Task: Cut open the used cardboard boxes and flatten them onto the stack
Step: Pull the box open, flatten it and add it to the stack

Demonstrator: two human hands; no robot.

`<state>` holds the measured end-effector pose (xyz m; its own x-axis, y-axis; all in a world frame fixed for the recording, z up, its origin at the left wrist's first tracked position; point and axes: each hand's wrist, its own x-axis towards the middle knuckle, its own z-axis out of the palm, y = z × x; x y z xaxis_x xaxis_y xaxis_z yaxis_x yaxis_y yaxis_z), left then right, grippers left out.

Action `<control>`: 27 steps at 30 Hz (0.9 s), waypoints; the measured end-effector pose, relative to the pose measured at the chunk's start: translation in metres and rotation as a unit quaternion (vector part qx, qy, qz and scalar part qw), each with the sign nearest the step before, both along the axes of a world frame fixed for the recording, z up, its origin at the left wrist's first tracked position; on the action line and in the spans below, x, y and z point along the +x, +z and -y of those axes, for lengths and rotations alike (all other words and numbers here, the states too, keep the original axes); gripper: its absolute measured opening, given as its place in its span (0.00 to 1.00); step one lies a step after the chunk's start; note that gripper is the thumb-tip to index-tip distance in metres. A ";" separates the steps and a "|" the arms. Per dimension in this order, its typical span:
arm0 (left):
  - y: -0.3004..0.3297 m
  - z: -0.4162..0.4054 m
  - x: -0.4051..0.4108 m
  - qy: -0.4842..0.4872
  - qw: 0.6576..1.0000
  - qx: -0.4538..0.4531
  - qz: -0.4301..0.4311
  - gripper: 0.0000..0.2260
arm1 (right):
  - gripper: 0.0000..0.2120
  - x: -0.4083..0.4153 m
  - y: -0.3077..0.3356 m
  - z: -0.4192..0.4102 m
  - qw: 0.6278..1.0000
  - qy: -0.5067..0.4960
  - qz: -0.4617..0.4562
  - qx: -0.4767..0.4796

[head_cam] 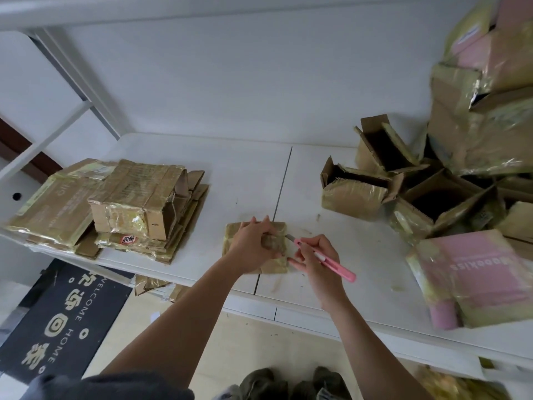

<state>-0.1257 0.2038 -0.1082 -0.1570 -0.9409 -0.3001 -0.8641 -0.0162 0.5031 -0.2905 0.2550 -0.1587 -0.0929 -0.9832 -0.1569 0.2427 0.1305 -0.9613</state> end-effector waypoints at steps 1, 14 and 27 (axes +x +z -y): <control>0.000 0.000 0.000 0.001 1.000 0.003 0.003 0.23 | 0.04 0.001 0.000 0.000 1.000 -0.001 0.003 0.003; 0.003 -0.003 -0.008 -0.005 0.998 -0.010 0.055 0.24 | 0.08 -0.015 -0.004 -0.022 0.998 0.042 -0.051 0.004; 0.002 -0.011 -0.010 0.035 0.999 -0.028 0.025 0.25 | 0.05 -0.004 0.002 -0.002 0.999 0.033 -0.011 -0.001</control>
<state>-0.1358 0.2151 -0.1065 -0.0765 -0.9647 -0.2521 -0.8858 -0.0503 0.4614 -0.2943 0.2568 -0.1568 -0.0302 -0.9875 -0.1546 0.2131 0.1447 -0.9663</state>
